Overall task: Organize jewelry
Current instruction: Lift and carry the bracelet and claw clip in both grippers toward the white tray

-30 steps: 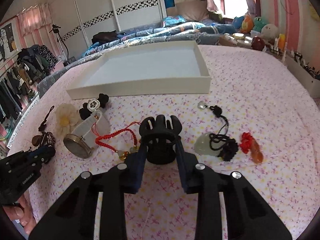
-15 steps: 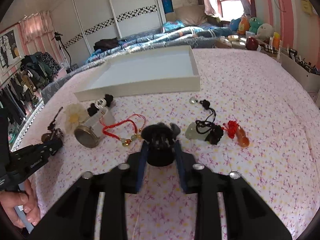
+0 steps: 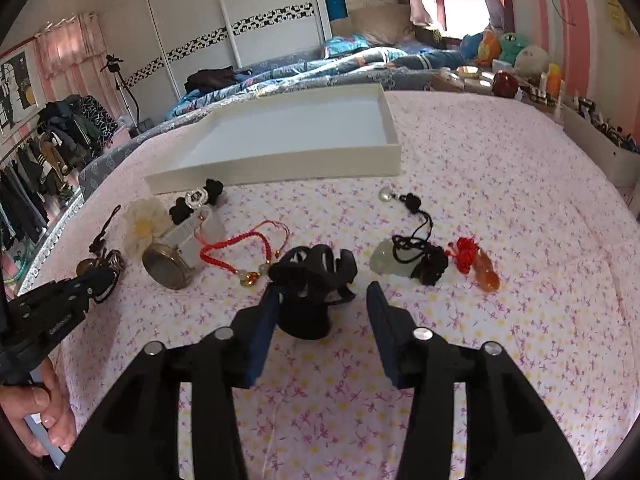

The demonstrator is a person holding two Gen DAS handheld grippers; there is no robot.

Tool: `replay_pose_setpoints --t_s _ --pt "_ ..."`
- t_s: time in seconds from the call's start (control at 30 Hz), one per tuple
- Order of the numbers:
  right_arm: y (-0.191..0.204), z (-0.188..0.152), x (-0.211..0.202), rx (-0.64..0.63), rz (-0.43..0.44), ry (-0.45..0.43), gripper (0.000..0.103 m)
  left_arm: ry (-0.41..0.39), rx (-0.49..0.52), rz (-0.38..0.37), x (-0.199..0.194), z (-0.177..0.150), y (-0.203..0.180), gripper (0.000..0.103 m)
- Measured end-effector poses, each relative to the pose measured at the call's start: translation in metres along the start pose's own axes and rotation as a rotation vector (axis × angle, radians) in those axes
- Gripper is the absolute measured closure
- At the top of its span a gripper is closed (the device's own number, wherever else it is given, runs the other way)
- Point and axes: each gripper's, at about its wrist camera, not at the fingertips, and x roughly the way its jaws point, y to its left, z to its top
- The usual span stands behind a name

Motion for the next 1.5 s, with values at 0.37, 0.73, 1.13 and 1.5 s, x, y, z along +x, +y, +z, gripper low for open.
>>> replay_pose_setpoints --t_s 0.37,0.73,1.13,1.5 --pt "0.003 0.003 0.016 0.008 0.044 0.047 0.059 -0.002 -0.008 -0.010 0.001 0.000 0.002 0.097" --pt "0.000 0.019 -0.024 0.005 0.056 -0.084 0.058 -0.049 -0.007 -0.024 -0.021 0.016 0.002 0.100" --pt "0.002 0.045 -0.050 -0.031 0.054 -0.173 0.058 -0.169 0.030 -0.077 -0.059 0.059 -0.001 0.102" --pt "0.000 0.089 -0.065 -0.058 0.048 -0.276 0.058 -0.232 0.051 -0.116 -0.076 0.121 0.015 0.103"
